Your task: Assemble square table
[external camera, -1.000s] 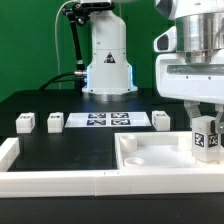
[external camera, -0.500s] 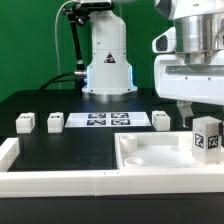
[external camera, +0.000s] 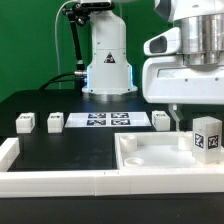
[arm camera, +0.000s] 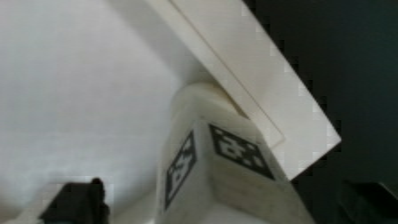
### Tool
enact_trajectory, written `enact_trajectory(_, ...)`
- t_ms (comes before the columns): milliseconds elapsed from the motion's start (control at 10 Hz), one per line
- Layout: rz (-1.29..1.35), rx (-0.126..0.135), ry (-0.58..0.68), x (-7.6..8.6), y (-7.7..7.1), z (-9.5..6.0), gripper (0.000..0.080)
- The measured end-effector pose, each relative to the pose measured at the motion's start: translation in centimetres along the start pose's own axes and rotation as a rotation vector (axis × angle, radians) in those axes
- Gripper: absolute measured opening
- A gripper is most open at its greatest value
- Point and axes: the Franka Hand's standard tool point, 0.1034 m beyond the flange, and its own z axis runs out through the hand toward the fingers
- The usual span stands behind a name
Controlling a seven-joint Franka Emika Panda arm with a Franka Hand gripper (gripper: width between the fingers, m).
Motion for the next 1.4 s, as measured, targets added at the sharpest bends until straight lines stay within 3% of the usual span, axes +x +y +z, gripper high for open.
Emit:
enact_trajectory(500,-0.268,-0.001,0.000,0.04,0.06,0.01,0.0649)
enact_trajectory(1200,-0.768,-0.030,0.012,0.63,-0.33,-0.45,0.0649)
enact_trajectory(1400,-0.752,-0.030,0.013,0.65,-0.31,-0.44,0.0382)
